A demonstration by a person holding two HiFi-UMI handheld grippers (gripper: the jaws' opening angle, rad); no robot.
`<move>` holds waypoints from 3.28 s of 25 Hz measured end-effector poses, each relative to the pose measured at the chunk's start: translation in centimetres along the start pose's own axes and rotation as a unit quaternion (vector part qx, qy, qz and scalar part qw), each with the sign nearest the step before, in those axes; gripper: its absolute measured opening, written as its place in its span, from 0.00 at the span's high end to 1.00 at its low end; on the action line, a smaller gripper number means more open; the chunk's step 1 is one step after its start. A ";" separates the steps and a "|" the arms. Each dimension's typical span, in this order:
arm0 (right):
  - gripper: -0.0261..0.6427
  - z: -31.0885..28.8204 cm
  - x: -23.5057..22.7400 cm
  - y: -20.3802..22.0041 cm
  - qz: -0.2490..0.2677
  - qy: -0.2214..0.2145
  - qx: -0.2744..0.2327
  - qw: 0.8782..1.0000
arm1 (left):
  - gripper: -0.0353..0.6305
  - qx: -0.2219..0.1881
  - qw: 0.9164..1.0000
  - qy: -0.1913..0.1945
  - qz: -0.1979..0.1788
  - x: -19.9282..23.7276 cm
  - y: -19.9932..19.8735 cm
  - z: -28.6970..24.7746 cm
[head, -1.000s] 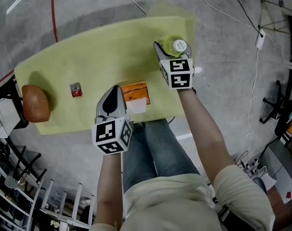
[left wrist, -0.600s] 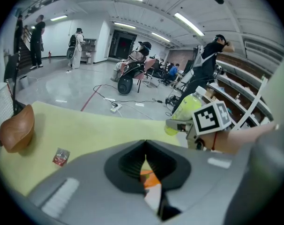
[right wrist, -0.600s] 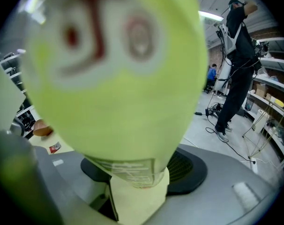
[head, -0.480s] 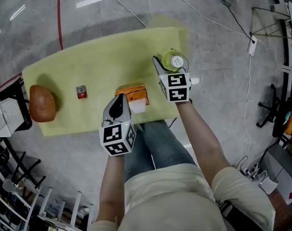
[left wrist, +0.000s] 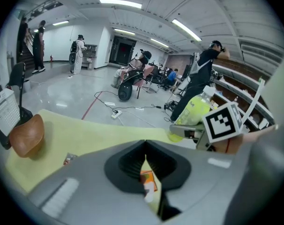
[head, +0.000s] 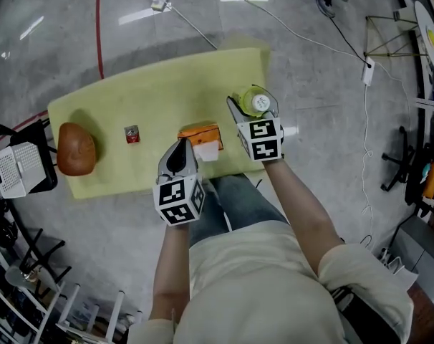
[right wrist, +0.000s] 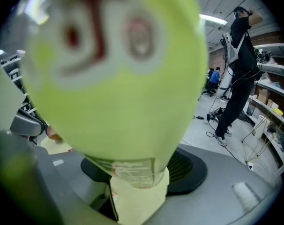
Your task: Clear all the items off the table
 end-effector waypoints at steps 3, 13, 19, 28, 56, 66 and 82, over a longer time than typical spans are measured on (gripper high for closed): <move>0.52 1.9 0.8 -1.4 0.005 -0.008 -0.006 1.000 | 0.93 -0.005 1.000 -0.001 0.000 -0.2 -0.5 1.4; 0.52 7.0 2.9 -5.9 0.050 -0.050 -0.026 0.997 | 0.93 -0.026 0.999 -0.022 -0.004 -0.7 -2.6 6.4; 0.52 9.1 4.9 -8.3 0.082 -0.089 -0.046 0.992 | 0.93 -0.047 0.998 -0.043 0.005 -0.1 -3.8 9.3; 0.52 11.4 9.6 -10.4 0.136 -0.157 -0.066 0.976 | 0.93 -0.082 0.993 -0.079 0.018 1.2 -4.7 12.8; 0.51 13.0 29.4 -11.6 0.226 -0.306 -0.061 0.923 | 0.93 -0.150 0.957 -0.216 0.118 15.0 0.8 27.6; 0.51 12.3 40.4 -12.7 0.251 -0.344 -0.063 0.902 | 0.93 -0.163 0.945 -0.248 0.138 23.5 1.9 33.6; 0.51 12.3 55.0 -12.8 0.287 -0.398 -0.059 0.869 | 0.93 -0.178 0.917 -0.305 0.185 33.5 5.9 42.4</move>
Point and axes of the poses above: the fingertips, and each gripper's own axes: z backward along the fingers, x to its left, y out of its underside, the point moved 10 cm from there along z, backward along the fingers, and after that the axes turned 6 degrees about -x, right-handed, at the moved point
